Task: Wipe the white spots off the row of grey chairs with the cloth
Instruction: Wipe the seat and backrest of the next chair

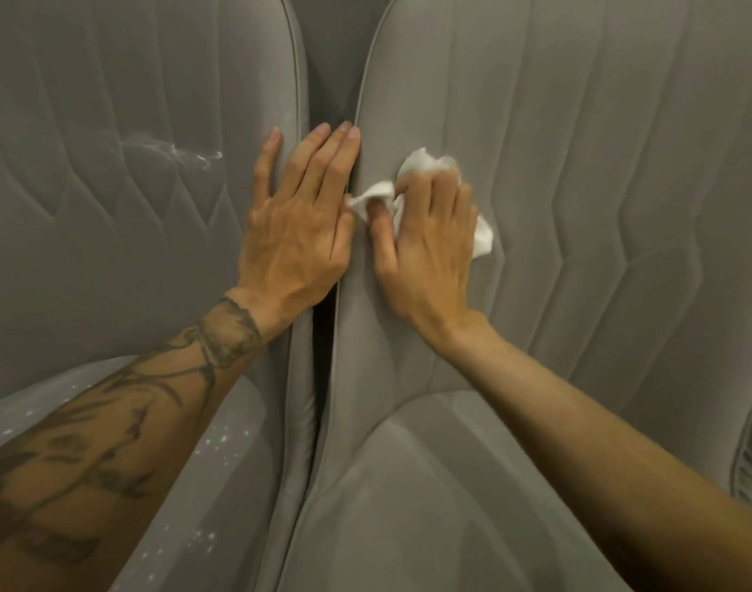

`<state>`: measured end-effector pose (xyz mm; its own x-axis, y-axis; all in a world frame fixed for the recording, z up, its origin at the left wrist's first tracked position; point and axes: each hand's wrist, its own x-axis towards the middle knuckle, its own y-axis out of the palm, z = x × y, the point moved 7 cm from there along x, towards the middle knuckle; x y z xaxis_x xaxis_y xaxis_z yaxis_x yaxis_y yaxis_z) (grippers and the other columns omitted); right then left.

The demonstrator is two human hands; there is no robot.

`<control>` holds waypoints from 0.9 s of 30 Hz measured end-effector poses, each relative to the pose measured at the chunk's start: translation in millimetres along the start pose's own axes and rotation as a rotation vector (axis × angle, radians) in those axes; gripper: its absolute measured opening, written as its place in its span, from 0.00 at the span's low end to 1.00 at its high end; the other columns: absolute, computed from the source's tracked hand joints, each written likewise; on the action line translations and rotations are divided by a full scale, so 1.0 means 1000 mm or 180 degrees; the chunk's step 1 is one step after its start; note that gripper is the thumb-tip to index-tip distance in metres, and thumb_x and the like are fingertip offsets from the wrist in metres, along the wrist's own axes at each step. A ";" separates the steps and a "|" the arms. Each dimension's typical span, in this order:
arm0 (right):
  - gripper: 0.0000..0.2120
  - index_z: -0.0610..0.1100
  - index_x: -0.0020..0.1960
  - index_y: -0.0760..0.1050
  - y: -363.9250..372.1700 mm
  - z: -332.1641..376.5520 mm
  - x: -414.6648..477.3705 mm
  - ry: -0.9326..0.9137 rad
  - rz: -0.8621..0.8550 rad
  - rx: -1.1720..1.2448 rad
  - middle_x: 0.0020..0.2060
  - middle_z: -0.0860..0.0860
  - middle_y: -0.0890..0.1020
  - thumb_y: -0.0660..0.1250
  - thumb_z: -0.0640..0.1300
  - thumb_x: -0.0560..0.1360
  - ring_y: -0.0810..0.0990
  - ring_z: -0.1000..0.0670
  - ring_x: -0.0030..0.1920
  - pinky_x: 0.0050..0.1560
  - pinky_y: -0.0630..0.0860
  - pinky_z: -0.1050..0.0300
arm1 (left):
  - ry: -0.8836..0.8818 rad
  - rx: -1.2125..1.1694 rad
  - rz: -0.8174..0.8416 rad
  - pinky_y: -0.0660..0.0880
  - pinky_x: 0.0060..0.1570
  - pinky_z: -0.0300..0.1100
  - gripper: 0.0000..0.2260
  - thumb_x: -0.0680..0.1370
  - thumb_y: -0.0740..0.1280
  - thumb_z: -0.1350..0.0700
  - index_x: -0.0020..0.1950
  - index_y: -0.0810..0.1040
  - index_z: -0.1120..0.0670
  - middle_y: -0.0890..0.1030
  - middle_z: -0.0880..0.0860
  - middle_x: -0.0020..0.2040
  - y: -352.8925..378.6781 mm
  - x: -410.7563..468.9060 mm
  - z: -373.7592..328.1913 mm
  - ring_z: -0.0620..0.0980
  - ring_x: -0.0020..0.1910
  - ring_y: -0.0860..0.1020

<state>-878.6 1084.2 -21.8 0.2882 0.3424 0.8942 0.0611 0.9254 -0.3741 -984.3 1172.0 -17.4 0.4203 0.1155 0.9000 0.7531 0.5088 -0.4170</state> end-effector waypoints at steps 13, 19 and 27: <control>0.14 0.43 0.58 0.74 -0.003 0.005 -0.009 -0.0304 0.0280 0.0013 0.54 0.44 0.74 0.59 0.52 0.82 0.72 0.44 0.52 0.54 0.70 0.43 | -0.0026 0.0012 -0.0006 0.50 0.83 0.59 0.26 0.84 0.58 0.56 0.83 0.63 0.58 0.68 0.54 0.81 0.000 -0.001 -0.001 0.53 0.82 0.63; 0.17 0.41 0.60 0.74 -0.010 0.002 0.036 -0.0481 0.0117 -0.0252 0.54 0.42 0.75 0.57 0.53 0.83 0.73 0.43 0.51 0.52 0.70 0.44 | -0.0014 0.0003 0.0040 0.49 0.83 0.59 0.27 0.83 0.57 0.56 0.83 0.63 0.58 0.67 0.53 0.81 0.000 -0.001 0.000 0.52 0.82 0.63; 0.16 0.42 0.63 0.72 0.007 0.006 -0.018 -0.0278 0.0286 0.0057 0.56 0.44 0.74 0.55 0.52 0.84 0.72 0.43 0.54 0.58 0.70 0.44 | -0.0019 0.0063 0.0041 0.50 0.83 0.60 0.26 0.85 0.56 0.54 0.83 0.62 0.58 0.67 0.54 0.82 0.000 -0.002 -0.002 0.53 0.82 0.63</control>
<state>-888.9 1085.7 -39.1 0.2073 0.4362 0.8756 0.0217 0.8928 -0.4499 -984.2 1170.4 -19.3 0.4268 0.1273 0.8954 0.7375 0.5239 -0.4261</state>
